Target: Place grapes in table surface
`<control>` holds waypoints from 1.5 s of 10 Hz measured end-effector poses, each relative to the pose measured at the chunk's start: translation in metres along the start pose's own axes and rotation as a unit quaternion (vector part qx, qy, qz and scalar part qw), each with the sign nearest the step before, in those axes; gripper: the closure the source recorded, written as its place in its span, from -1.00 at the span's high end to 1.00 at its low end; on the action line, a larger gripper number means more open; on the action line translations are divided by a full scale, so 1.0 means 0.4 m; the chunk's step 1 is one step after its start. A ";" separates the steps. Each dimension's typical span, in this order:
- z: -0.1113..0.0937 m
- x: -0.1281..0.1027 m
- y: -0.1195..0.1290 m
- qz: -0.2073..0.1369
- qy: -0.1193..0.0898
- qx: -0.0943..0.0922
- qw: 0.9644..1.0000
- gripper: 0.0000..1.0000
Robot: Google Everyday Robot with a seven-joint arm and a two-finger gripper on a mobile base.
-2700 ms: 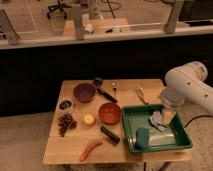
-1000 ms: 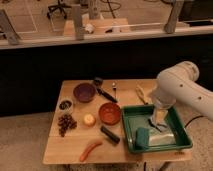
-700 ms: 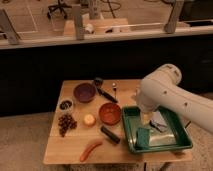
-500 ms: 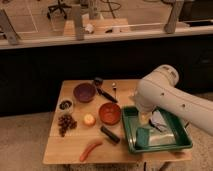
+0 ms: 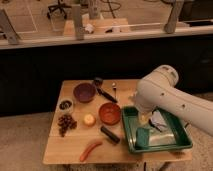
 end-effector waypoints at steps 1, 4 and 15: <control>0.002 -0.025 -0.009 -0.043 -0.003 0.004 0.999 0.60; 0.005 -0.159 -0.079 -0.196 -0.003 0.017 0.981 0.60; 0.012 -0.428 -0.159 -0.375 -0.008 0.027 0.926 0.60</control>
